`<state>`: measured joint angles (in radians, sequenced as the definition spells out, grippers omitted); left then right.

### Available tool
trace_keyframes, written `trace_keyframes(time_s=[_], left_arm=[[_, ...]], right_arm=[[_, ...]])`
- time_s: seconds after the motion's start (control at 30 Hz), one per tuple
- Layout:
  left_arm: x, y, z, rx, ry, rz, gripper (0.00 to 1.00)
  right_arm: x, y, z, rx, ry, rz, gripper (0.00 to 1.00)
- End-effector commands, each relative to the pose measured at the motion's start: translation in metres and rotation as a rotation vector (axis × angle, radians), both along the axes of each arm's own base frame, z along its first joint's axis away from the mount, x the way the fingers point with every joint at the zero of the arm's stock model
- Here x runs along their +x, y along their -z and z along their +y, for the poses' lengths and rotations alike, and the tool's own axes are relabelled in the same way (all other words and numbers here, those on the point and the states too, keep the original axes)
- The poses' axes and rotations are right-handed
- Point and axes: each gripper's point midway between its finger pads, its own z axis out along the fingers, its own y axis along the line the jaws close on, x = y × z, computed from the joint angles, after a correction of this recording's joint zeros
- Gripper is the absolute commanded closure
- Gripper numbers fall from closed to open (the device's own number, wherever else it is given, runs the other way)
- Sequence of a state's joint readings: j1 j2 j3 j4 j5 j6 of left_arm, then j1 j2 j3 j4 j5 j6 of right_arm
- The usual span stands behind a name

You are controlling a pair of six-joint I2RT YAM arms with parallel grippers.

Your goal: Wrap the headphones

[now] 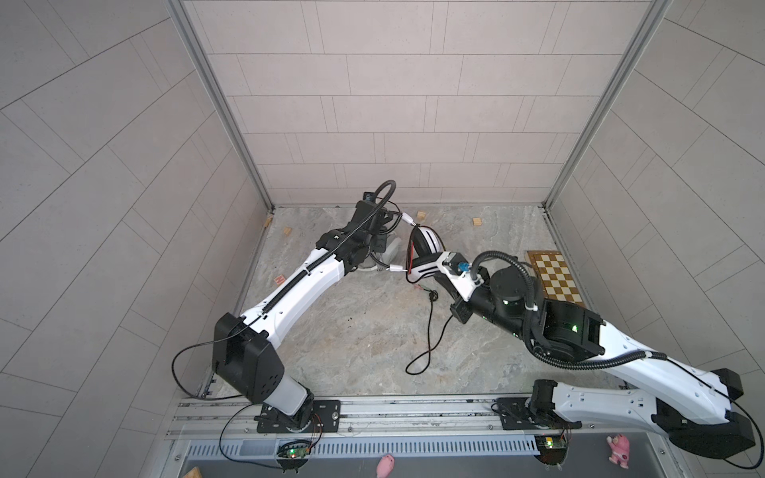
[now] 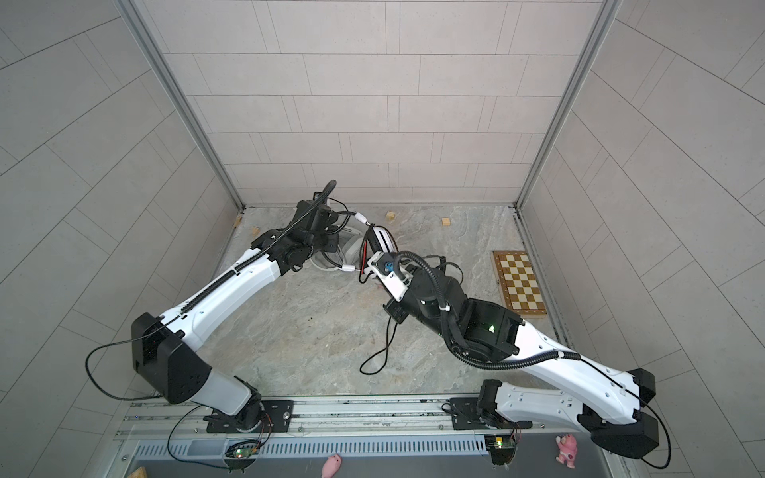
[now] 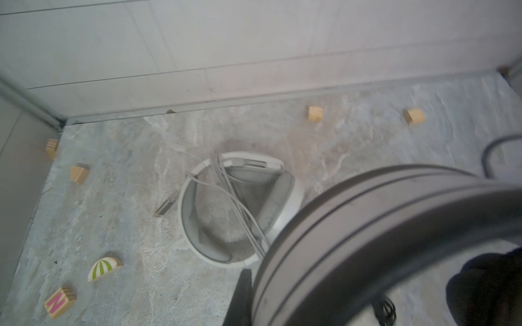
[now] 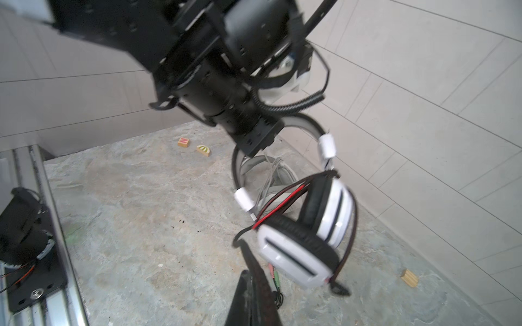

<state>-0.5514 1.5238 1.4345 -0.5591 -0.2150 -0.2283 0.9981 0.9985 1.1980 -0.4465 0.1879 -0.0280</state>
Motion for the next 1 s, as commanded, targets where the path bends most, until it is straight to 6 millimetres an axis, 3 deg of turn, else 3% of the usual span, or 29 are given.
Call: trace_keyframes(time_s=[0.0, 0.3, 0.5, 0.77, 0.97], left_arm=[[-0.033, -0.021, -0.014, 0.012, 0.185, -0.011, 1.0], [-0.101, -0.007, -0.049, -0.055, 0.506, 0.169, 1.0], [-0.136, -0.003, -0.066, -0.056, 0.661, 0.274, 1.0], [-0.152, -0.054, -0.077, -0.211, 0.72, 0.153, 1.0], [-0.152, -0.094, -0.075, -0.3, 0.697, 0.035, 1.0]], right_arm=[[0.013, -0.004, -0.017, -0.02, 0.019, 0.009, 0.94], [0.041, 0.017, -0.046, -0.013, 0.107, 0.098, 0.93], [0.057, 0.032, -0.045, 0.002, 0.127, 0.148, 0.93], [0.08, 0.08, -0.046, -0.016, 0.186, 0.243, 0.92], [0.081, 0.1, -0.044, 0.041, 0.185, 0.287, 0.9]])
